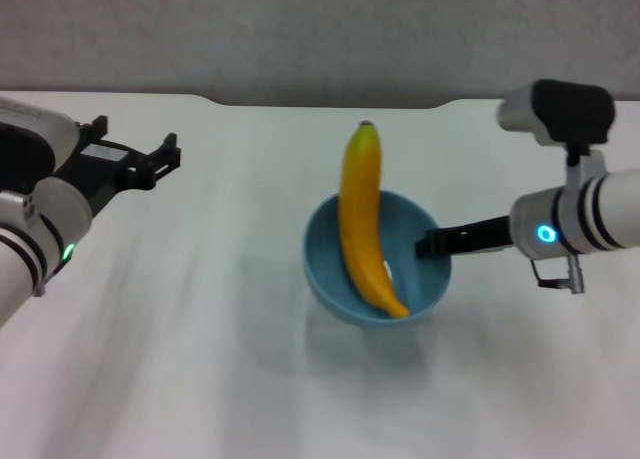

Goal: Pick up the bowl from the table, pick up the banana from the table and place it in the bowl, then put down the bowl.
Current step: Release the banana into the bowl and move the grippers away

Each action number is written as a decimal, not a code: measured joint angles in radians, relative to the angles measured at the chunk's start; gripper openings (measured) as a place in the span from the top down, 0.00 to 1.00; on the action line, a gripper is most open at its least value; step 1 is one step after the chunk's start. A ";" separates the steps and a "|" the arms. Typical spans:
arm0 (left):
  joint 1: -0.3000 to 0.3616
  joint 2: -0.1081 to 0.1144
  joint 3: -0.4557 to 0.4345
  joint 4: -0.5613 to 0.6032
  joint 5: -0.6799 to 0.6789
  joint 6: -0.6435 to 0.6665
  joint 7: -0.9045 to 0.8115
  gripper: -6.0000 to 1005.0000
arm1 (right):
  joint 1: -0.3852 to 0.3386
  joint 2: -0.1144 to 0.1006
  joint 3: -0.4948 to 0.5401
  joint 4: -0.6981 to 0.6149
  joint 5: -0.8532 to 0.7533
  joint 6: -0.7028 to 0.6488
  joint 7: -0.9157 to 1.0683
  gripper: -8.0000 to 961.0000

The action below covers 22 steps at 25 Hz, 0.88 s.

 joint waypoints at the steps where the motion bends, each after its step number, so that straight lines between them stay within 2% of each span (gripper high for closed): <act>1: 0.000 0.000 -0.002 0.004 0.000 0.004 0.000 0.10 | 0.023 -0.002 0.004 0.022 -0.003 0.012 0.001 0.96; 4: 0.002 0.000 -0.006 0.008 0.000 0.008 -0.002 0.10 | 0.107 -0.014 0.007 0.118 -0.021 0.057 0.001 0.96; 9: 0.003 0.000 -0.008 0.009 -0.002 0.009 -0.006 0.10 | 0.163 -0.028 0.009 0.183 -0.066 0.100 0.001 0.96; 12: 0.004 -0.001 -0.008 0.010 -0.002 0.011 -0.008 0.10 | 0.173 -0.031 0.009 0.189 -0.073 0.126 -0.002 0.96; 18: 0.006 -0.001 -0.001 0.027 -0.003 0.039 -0.026 0.10 | 0.178 -0.003 0.003 0.189 -0.145 0.133 -0.004 0.96; 22: 0.003 -0.001 0.001 0.036 -0.003 0.043 -0.032 0.10 | 0.169 0.003 0.002 0.190 -0.160 0.123 0.000 0.96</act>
